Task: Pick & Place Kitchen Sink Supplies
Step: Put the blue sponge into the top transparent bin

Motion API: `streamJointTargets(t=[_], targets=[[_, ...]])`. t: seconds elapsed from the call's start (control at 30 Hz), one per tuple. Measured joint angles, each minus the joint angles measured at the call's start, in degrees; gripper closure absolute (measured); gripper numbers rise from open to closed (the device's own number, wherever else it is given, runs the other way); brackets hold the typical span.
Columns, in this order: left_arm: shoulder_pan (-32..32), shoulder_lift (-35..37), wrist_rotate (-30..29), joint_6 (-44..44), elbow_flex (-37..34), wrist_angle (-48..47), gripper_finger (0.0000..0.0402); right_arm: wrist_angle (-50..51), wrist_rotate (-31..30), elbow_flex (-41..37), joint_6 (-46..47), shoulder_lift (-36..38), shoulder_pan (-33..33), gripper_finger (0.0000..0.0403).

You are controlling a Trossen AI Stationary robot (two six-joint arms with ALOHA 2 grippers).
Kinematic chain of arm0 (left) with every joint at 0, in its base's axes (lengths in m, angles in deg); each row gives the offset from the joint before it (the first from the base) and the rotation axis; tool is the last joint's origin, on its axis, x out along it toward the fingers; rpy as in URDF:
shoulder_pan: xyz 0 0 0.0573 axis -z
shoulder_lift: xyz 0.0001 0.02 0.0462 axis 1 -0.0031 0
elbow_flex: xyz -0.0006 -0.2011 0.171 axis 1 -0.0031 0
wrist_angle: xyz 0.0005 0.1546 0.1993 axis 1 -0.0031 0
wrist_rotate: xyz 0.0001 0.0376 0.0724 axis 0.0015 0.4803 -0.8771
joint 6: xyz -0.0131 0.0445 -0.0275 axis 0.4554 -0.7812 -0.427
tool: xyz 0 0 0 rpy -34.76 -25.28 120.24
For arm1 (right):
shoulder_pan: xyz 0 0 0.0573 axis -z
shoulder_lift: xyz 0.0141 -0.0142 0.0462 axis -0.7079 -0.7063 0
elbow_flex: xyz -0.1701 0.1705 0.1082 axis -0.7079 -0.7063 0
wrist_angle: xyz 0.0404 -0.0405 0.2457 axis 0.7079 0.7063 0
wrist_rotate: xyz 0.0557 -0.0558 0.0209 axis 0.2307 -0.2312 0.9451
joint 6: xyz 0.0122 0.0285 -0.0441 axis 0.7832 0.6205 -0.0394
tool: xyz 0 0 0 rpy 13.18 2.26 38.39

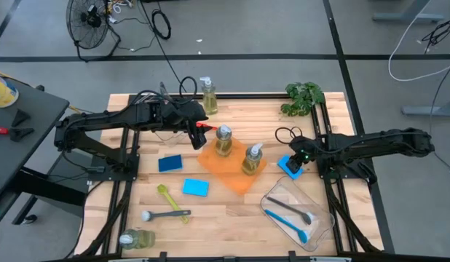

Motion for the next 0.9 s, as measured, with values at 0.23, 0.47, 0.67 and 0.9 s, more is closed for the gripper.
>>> streamJointTargets(t=[0.23, 0.47, 0.67, 0.9], targets=[[0.0, 0.0, 0.0, 0.02, 0.01, 0.0, 0.0209, -1.04, -0.11, -0.09, 2.3, -0.06, 0.0, 0.0355], [0.02, 0.0, 0.0, 0.02, 0.01, 0.02, 0.0209, -1.57, -1.92, -0.09, 4.36, -0.09, 0.0, 0.0397], [0.02, 0.0, 0.0, 0.02, 0.02, 0.02, 0.0209, -2.59, -2.73, -0.11, 6.37, -0.11, 0.0, 0.0401], [0.02, 0.0, 0.01, -0.01, 0.02, 1.35, 0.0209, -8.05, -2.75, -0.13, 8.81, -0.11, 0.0, 0.0402]])
